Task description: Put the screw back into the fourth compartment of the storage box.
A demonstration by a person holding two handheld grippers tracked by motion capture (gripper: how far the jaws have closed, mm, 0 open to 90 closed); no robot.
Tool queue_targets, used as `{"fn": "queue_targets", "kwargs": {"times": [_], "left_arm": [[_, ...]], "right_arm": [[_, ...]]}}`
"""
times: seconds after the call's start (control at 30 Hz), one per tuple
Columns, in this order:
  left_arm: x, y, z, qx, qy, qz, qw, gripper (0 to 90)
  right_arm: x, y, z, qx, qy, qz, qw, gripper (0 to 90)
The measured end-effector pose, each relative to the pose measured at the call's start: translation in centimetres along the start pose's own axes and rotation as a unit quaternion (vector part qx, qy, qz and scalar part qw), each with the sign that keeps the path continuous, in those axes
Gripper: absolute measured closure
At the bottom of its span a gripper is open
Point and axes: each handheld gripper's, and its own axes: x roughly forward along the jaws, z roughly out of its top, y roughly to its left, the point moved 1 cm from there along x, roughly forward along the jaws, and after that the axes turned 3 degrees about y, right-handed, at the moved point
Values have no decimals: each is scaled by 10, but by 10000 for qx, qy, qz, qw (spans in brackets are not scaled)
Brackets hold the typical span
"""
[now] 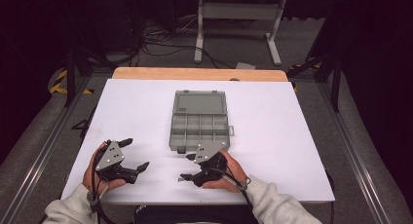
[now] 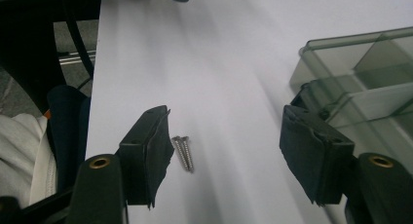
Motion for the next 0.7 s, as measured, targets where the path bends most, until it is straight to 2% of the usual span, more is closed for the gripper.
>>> {"fn": "queue_targets", "kwargs": {"times": [0.13,0.2,0.7], "left_arm": [[0,0,0,-4,-4,-8,10000,50],[0,0,0,4,-3,0,10000,50],[0,0,0,19,-19,0,10000,51]], "right_arm": [[15,-1,-4,149,103,112,9998,368],[21,0,-4,103,187,87,9997,369],[33,-2,-6,143,331,-11,9994,416]]}}
